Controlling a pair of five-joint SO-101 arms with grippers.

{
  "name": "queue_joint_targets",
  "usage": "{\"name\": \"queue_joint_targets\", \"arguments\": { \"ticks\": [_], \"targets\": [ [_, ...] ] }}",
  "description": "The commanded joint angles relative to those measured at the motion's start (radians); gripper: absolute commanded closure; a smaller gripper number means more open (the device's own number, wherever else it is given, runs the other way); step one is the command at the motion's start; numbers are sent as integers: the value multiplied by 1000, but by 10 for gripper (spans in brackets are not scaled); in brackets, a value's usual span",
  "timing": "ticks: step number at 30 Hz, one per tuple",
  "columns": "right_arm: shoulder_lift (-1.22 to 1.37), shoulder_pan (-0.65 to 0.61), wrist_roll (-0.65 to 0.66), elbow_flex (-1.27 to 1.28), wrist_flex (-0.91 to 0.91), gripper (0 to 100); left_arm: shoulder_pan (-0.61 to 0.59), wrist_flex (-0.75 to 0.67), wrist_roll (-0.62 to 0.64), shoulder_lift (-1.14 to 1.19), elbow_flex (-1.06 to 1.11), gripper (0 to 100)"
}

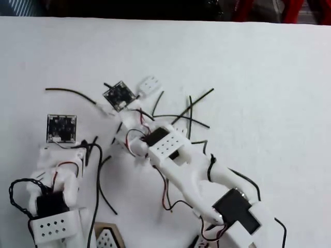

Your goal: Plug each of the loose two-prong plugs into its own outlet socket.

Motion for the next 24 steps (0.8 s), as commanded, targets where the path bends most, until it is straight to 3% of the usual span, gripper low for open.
{"name": "queue_joint_targets", "arguments": {
  "ticks": [1, 24],
  "targets": [
    [-10, 10, 0, 8, -12, 981, -7, -2, 8, -15, -3, 808],
    [-5, -10, 0, 72, 51, 981, -7, -2, 6, -15, -3, 808]
  ]
}}
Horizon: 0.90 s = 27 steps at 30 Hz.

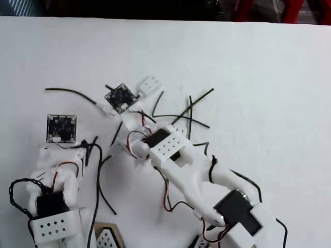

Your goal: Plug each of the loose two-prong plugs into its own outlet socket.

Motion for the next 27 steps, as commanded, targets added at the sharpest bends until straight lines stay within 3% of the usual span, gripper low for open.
{"name": "queue_joint_targets", "arguments": {
  "ticks": [1, 19, 27],
  "targets": [
    [1, -19, 2, 34, 12, 981, -7, -2, 6, -15, -3, 808],
    [110, -27, 63, 40, -28, 981, -7, -2, 6, -15, -2, 808],
    [-170, 84, 55, 38, -38, 981, -7, -3, 6, -15, -2, 808]
  ]
}}
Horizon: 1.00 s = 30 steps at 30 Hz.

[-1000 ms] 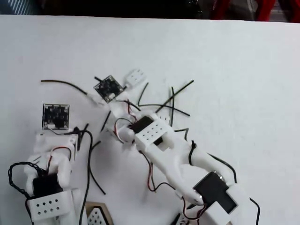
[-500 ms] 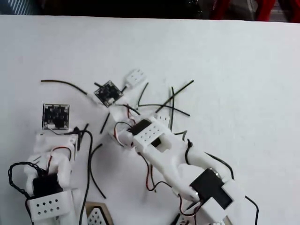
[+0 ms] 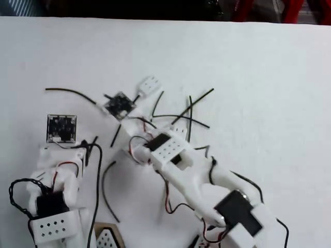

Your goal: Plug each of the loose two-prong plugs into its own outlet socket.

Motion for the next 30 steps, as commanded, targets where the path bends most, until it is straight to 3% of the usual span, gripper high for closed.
{"name": "queue_joint_targets", "arguments": {
  "ticks": [1, 4, 12, 25, 30],
  "targets": [
    [-166, 87, 3, -12, -15, 981, -7, -3, 6, -15, -3, 808],
    [-242, 157, -9, -34, -15, 981, -7, -3, 6, -15, -3, 808],
    [-193, 380, -198, -264, -15, 981, -7, -3, 6, -15, -3, 808],
    [381, 595, -476, -856, -13, 981, -7, -3, 5, -15, -2, 808],
    [630, 627, -506, -1102, -7, 981, -7, -2, 5, -15, -2, 808]
  ]
}}
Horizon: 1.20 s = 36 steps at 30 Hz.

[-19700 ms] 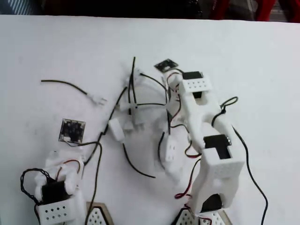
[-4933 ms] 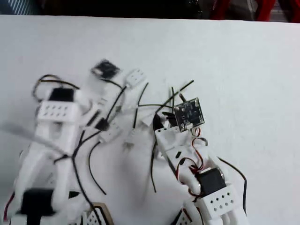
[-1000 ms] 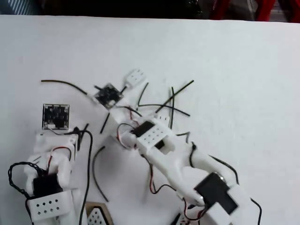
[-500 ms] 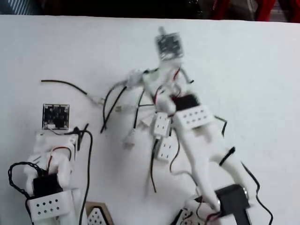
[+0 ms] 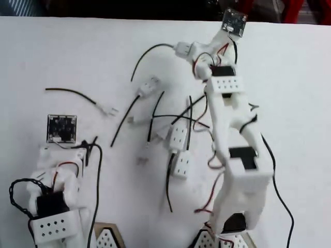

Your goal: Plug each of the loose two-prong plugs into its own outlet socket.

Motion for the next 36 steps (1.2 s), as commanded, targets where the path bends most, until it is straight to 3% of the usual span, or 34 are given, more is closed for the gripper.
{"name": "queue_joint_targets", "arguments": {
  "ticks": [1, 3, 7, 9, 18, 28, 36],
  "targets": [
    [120, 24, -15, -212, -4, 981, -7, -2, 5, -15, -5, 808],
    [189, 25, -15, -293, 31, 968, -7, 0, 5, -15, -5, 808],
    [286, 13, -55, -465, 197, 820, -7, 0, 5, -15, -5, 808],
    [315, -2, -64, -546, 291, 791, -7, 0, 5, -15, -5, 808],
    [334, -48, -64, -868, 713, 866, -7, -3, 5, -15, 0, 808],
    [341, -96, -64, -1083, 1170, 868, -7, -3, 5, -16, 2, 808],
    [331, -125, -63, -1043, 1204, 872, -7, -3, 5, -16, 3, 808]
  ]
}}
